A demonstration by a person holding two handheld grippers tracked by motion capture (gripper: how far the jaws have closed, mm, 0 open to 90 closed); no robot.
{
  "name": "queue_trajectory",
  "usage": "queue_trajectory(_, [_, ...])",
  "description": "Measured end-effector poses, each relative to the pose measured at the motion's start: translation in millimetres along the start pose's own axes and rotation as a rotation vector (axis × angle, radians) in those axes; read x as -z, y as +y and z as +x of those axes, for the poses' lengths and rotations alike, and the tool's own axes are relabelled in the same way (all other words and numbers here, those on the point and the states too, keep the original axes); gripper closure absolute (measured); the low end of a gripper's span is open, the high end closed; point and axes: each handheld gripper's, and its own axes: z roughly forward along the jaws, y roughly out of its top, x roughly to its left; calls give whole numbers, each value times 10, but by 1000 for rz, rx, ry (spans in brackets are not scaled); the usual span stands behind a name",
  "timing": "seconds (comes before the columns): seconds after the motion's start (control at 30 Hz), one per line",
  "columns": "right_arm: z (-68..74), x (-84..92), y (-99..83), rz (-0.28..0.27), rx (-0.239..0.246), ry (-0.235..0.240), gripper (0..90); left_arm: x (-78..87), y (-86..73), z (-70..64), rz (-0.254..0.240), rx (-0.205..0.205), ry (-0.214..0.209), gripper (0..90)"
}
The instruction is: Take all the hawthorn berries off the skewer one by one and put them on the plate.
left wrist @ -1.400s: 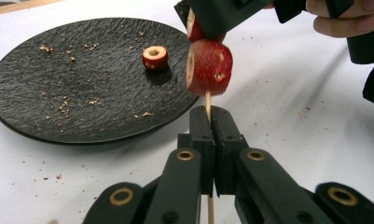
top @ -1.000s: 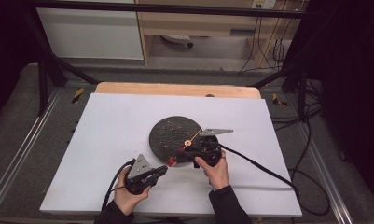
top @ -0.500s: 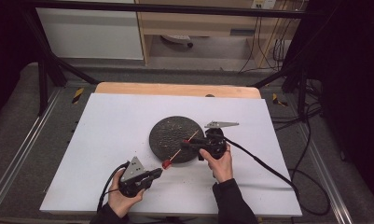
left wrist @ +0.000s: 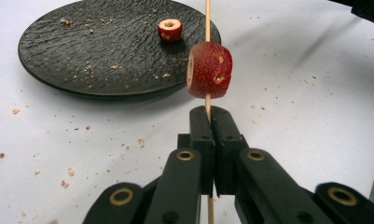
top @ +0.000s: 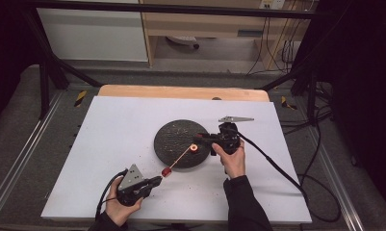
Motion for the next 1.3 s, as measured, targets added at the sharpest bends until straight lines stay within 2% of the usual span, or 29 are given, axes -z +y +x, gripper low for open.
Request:
queue_trajectory(0.2, [-95,42,102,-18,-17,-34,607,30,-33,28,1,9,7,879])
queue_trajectory(0.37, [-189,102,196,-38,-25,-84,607,78,-56,69,0,15,15,879])
queue_trajectory(0.57, [-232,72,211,-36,-30,-105,607,157,-59,167,-12,39,43,880])
queue_trajectory(0.97, [-187,-337,119,34,-21,-108,607,214,-72,335,-16,84,88,879])
queue_trajectory(1.3, [-164,-726,33,88,-25,-116,607,215,-71,351,-21,94,94,879])
